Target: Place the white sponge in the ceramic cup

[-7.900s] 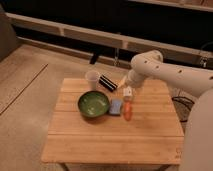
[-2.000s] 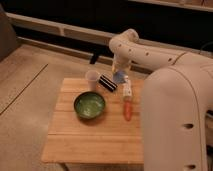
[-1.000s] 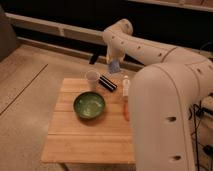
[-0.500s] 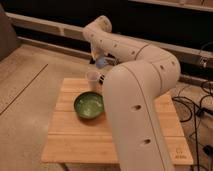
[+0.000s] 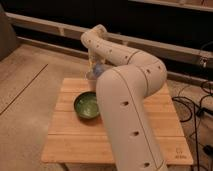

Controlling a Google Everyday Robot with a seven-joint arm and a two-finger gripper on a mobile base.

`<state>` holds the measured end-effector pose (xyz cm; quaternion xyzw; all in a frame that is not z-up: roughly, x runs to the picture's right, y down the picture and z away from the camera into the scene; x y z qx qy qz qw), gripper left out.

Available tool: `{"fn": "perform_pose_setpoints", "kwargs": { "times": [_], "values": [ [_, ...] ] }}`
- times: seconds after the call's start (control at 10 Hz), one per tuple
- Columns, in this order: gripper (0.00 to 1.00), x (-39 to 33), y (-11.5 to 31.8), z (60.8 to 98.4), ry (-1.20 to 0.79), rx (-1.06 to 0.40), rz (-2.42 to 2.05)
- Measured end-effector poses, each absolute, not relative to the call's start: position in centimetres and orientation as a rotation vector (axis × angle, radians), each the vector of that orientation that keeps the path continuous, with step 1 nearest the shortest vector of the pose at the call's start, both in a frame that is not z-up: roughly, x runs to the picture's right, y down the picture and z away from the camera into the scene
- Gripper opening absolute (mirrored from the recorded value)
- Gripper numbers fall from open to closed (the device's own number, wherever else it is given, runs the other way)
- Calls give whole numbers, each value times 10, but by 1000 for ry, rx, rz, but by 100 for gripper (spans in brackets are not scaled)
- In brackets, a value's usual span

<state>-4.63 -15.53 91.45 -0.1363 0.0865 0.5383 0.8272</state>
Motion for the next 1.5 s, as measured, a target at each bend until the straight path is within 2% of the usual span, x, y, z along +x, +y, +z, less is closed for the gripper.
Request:
{"fn": "perform_pose_setpoints", "kwargs": {
  "times": [0.9,1.0,1.2,1.5],
  "values": [
    [0,-85,-150,940,132,-386,1074],
    [2,-89,-149,941,113,-398,1062],
    [19,-94,-149,941,72,-420,1049],
    [52,-87,-151,936,18,-447,1056]
  ]
}}
